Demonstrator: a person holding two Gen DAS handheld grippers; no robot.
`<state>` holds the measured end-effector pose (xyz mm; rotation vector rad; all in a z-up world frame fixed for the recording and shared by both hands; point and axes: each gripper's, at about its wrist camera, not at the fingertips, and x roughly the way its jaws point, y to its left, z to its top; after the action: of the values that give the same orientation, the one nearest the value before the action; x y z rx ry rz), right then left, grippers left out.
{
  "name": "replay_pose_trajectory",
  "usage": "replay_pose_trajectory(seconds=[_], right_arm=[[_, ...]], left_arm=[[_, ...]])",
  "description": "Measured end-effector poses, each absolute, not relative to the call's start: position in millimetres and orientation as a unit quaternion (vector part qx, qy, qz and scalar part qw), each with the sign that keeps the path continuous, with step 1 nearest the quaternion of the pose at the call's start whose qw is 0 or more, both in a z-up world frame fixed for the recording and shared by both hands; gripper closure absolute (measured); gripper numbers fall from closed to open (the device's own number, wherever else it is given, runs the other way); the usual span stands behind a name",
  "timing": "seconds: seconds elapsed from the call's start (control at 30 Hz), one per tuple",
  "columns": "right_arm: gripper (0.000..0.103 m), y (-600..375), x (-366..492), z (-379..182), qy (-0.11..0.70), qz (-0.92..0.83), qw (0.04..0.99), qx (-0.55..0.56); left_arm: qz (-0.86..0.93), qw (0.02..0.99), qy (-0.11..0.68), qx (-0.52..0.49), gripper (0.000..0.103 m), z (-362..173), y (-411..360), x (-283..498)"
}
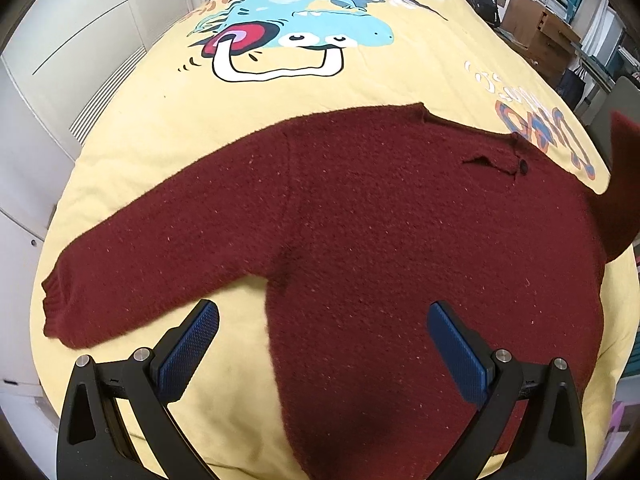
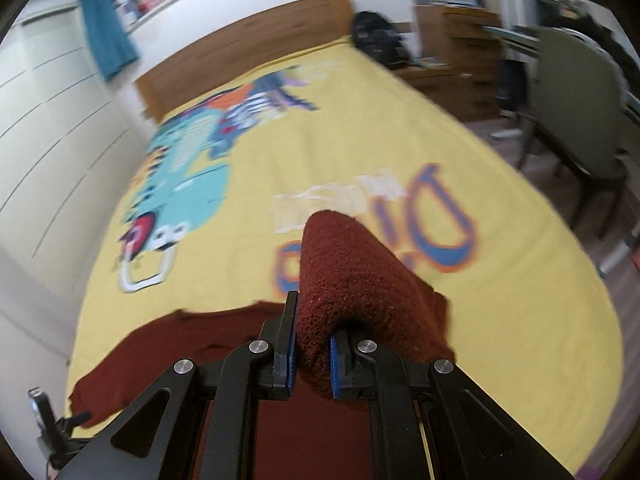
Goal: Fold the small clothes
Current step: 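Carry the sleeve cuff with the right gripper across the sweater body and release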
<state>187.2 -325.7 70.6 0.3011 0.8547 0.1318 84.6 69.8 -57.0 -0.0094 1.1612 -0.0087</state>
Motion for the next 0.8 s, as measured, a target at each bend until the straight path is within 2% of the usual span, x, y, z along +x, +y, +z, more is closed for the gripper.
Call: replay_pose_trajectory(seconds=[0.17, 0.43, 0.6, 0.8], right_arm=[[0.091, -250, 201, 40, 0.448, 0.111, 0.878, 0.126], [0.091, -185, 184, -72, 0.556, 0.149, 0.813, 0.09], [0.09, -169, 166, -107, 0.585, 0.148, 0.794, 0.071], [0.083, -169, 162, -121, 0.602, 0.142, 0.784, 0.051]], left_arm=[[0.0, 0.84, 0.543, 0.001, 0.001, -55, 77, 87], [-0.002, 0.832, 0.555, -0.001, 0.001, -65, 83, 86], [0.002, 0.824, 0.566, 0.009, 0.001, -75, 83, 86], [-0.001, 0.818, 0.575, 0.016, 0.001, -82, 78, 86]])
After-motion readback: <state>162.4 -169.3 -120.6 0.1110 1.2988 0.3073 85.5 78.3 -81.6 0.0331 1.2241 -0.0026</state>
